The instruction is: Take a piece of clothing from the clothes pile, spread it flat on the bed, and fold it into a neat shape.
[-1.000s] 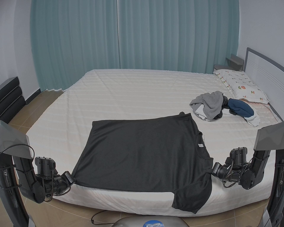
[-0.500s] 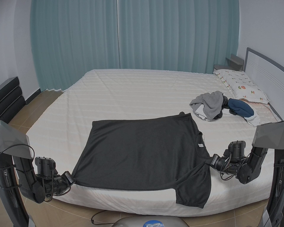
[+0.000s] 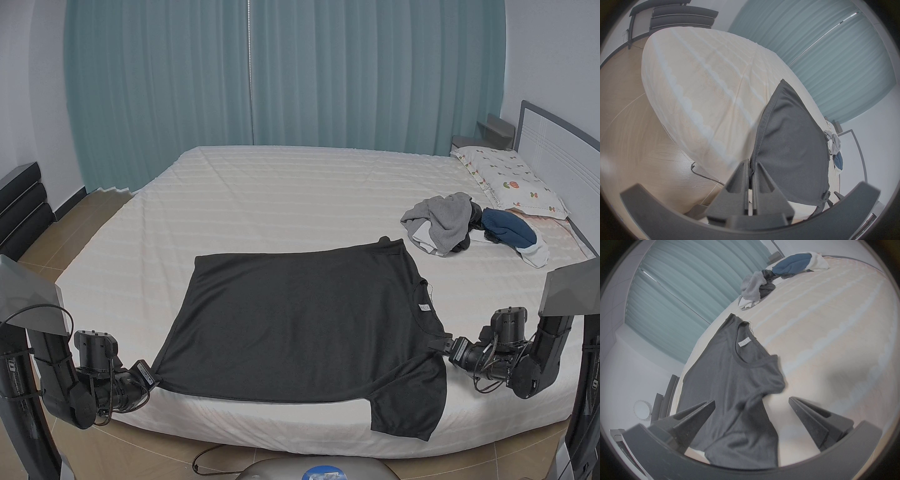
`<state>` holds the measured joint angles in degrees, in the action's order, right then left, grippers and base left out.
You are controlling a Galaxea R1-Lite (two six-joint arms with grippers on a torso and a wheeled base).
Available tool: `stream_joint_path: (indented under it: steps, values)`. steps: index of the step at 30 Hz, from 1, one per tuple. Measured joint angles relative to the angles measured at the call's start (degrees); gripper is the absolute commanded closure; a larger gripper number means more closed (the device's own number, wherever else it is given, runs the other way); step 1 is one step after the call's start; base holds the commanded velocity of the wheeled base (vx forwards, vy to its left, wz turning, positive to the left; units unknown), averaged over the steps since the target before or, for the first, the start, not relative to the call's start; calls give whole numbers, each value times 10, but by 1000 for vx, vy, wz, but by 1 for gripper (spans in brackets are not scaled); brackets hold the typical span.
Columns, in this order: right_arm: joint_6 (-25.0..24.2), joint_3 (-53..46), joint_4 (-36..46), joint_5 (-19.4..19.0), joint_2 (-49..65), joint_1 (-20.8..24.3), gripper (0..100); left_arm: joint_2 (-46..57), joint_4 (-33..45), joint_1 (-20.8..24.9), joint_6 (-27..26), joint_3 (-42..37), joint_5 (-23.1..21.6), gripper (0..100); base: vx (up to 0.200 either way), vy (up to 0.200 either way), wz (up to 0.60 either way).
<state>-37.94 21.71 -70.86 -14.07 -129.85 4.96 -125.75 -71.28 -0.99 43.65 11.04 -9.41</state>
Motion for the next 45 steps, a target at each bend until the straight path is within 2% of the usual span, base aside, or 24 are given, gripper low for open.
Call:
stream_joint_path:
  steps: [5,8,24,25,45]
  values:
    - [72,-65,-12,-70,25,-7,0,0,0,-1,0,1,0,100,0,0,0]
    - [99,-95,-25,-90,29,-6,0,0,0,-1,0,1,0,100,0,0,0]
    - [98,-124,-129,-85,-40,27,0,0,-1,1,0,1,0,100,0,0,0]
    - [98,-125,-133,-85,-44,28,100,-1,-1,1,0,1,0,100,0,0,0]
    - [106,-188,-131,-70,-9,24,100,1,-1,1,-5,0,2,100,0,0,0]
